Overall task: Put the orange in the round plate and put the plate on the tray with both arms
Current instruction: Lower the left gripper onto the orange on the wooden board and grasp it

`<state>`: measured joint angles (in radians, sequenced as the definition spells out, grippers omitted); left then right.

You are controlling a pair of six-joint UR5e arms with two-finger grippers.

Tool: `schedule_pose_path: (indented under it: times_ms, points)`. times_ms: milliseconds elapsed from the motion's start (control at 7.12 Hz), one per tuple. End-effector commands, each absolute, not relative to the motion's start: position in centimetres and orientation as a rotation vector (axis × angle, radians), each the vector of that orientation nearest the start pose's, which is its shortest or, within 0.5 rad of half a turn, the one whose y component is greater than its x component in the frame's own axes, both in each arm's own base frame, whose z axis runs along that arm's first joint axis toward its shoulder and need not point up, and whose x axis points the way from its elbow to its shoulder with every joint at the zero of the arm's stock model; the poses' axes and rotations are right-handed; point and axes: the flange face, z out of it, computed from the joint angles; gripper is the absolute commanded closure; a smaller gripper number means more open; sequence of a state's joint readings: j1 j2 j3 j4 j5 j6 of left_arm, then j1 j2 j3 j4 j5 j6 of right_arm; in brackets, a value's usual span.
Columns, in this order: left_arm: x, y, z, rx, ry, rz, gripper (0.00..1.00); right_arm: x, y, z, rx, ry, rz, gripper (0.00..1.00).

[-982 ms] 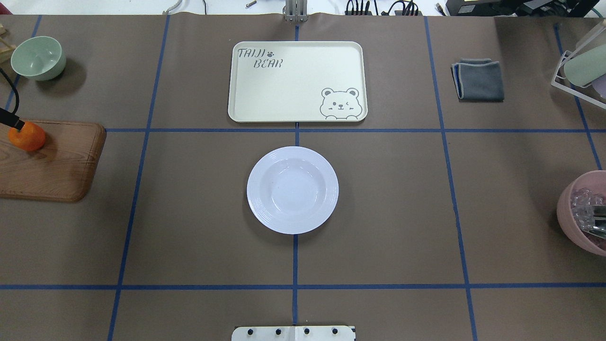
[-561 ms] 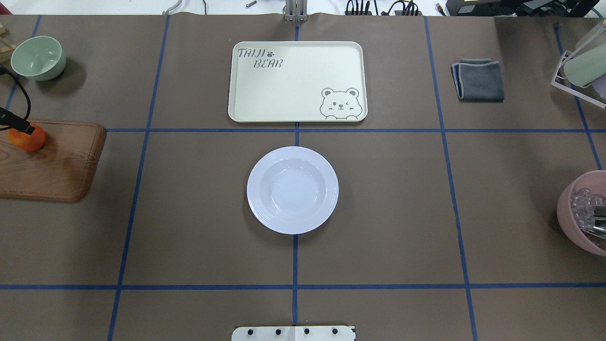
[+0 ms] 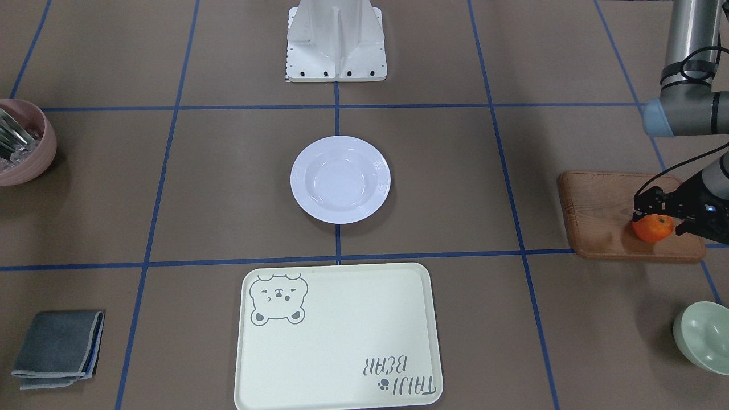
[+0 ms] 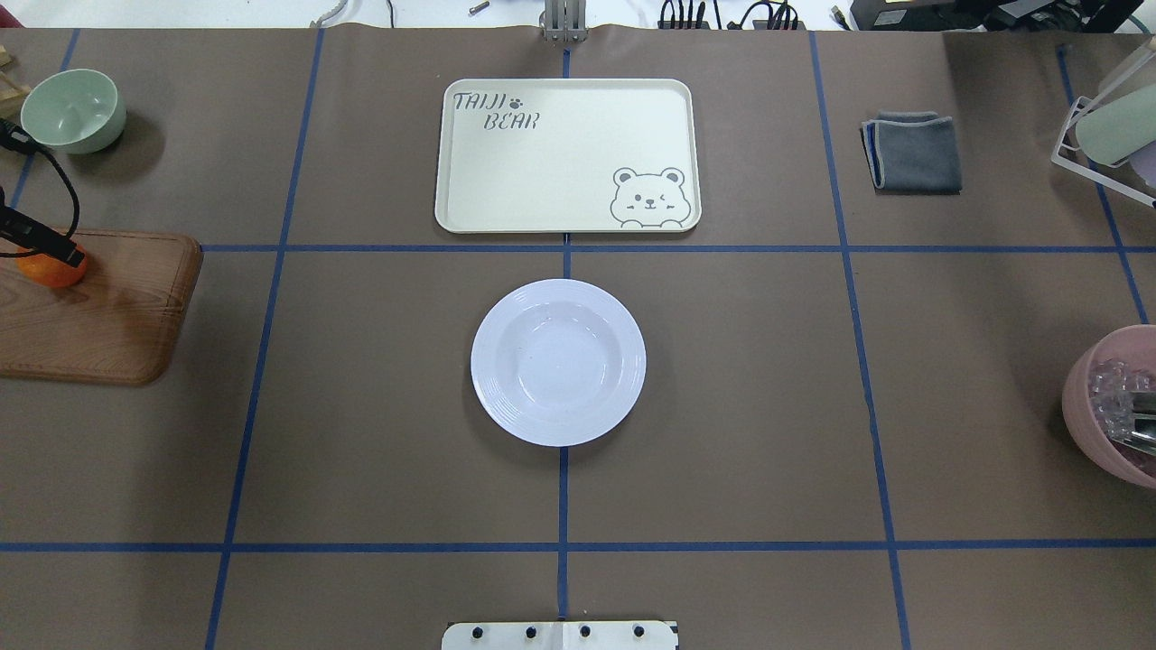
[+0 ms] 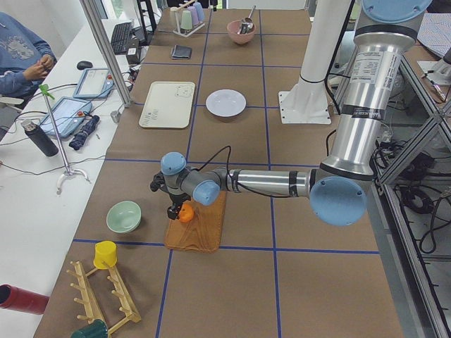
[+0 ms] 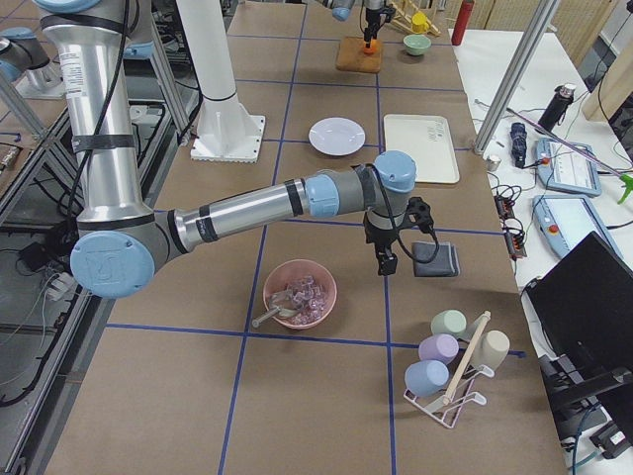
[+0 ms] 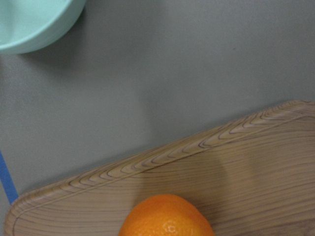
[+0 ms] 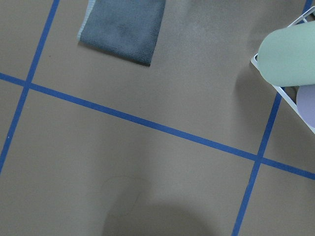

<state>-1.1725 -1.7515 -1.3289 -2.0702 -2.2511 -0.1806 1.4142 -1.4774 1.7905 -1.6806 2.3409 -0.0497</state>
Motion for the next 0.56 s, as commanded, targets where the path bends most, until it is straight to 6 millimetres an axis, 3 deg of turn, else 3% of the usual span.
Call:
schedule_pose_path:
  times_ms: [0, 421]
  points:
    - [16.6, -57.3, 63.8, 0.2, 0.762, 0.351, 0.03, -2.0, -52.9, 51.5, 0.152, -0.779, -0.275, 0.0]
    - [17.7, -57.6, 64.2, 0.167, 0.765, 0.323, 0.04, -2.1, -53.0, 51.4, 0.152, -0.779, -0.276, 0.0]
